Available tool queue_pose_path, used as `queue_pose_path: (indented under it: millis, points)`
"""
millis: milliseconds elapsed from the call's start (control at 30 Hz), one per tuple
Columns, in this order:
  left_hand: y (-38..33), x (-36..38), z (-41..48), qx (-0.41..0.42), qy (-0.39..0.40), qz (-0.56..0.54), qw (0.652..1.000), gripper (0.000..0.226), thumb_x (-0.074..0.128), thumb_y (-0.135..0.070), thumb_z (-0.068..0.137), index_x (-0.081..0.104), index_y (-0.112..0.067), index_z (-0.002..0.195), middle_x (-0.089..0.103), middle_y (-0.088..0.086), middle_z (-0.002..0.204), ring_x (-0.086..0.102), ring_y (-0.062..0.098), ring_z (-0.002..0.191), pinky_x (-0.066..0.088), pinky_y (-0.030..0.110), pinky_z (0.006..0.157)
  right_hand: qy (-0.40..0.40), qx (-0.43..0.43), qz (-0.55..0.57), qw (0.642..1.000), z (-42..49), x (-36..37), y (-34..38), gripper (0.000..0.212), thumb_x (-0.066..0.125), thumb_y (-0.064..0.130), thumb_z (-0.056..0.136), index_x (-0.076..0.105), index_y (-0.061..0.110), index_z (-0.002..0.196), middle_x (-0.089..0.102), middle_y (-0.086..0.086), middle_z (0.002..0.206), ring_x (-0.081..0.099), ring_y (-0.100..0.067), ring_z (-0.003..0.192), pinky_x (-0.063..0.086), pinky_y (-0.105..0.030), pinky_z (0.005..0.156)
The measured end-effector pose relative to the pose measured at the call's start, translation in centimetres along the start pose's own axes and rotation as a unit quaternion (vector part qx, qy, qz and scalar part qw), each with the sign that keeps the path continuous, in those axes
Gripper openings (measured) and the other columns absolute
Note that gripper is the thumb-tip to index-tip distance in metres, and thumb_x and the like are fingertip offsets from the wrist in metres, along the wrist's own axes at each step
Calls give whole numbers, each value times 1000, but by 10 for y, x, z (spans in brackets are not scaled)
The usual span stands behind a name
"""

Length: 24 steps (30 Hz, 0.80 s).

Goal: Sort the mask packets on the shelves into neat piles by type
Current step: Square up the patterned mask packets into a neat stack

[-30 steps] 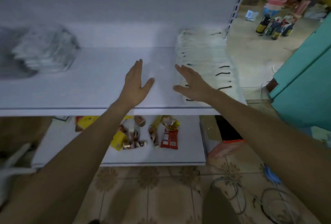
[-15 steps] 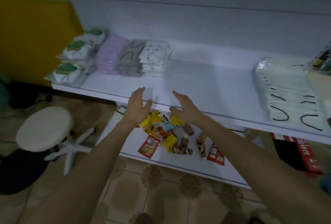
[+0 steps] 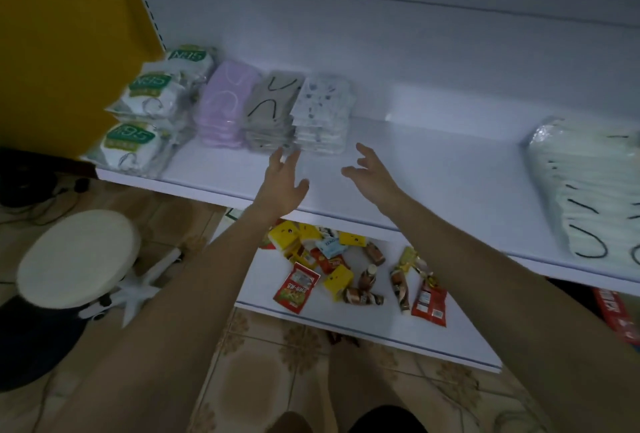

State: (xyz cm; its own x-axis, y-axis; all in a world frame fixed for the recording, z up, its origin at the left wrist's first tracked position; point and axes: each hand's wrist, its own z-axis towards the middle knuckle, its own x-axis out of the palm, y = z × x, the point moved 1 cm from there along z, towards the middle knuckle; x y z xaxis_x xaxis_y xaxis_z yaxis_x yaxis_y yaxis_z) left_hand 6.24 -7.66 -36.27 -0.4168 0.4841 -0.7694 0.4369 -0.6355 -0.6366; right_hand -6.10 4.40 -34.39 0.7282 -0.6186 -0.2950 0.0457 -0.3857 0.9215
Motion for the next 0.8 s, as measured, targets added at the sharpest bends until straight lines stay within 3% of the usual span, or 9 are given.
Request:
queue_pose_path:
  millis: [133,300,400,500,600,667,800]
  points:
    - [4,4,56,55,-11,71,996,69,40,-32,82,32,8,138,23,35,144,22,47,136,22,48,111,-15,6,16,1000,63,-7,15,66,56,17,92,20,21,148,28,-13,150,35,-22,134,31,-24,95]
    - [2,9,120,57,-8,154,986,64,44,-13,94,10,-8,148,0,18,155,3,32,144,5,36,114,6,38,44,998,125,-15,20,74,57,13,90,13,21,149,21,-10,153,27,-23,139,27,-29,107]
    - [9,12,149,22,21,202,979,67,45,-14,93,9,-12,149,0,15,156,2,32,144,7,40,116,28,93,95,991,148,-15,16,73,56,14,90,13,25,149,33,-4,148,35,-23,133,28,-32,106]
    - [16,16,163,13,41,215,976,60,50,-13,85,28,-13,141,23,17,147,18,33,138,15,44,114,21,125,168,978,165,-12,15,64,54,12,89,24,26,144,52,-3,115,54,-20,99,40,-34,94]
    - [20,20,169,18,30,201,979,58,52,-11,82,33,-12,136,32,15,140,26,32,133,20,43,112,9,135,216,967,172,-9,22,29,59,17,87,48,16,114,46,-1,77,45,-12,60,45,-27,66]
    - [21,21,172,15,30,196,980,57,52,-10,83,33,-12,136,32,15,140,28,31,132,21,41,111,4,136,205,969,175,-4,26,24,66,25,84,55,15,102,49,-2,74,44,-12,59,42,-25,62]
    - [20,24,173,18,7,216,976,55,51,-9,85,33,-12,137,35,14,137,35,31,126,23,35,107,-18,111,170,979,182,9,32,51,75,31,75,57,5,115,61,-7,94,58,-19,77,46,-23,60]
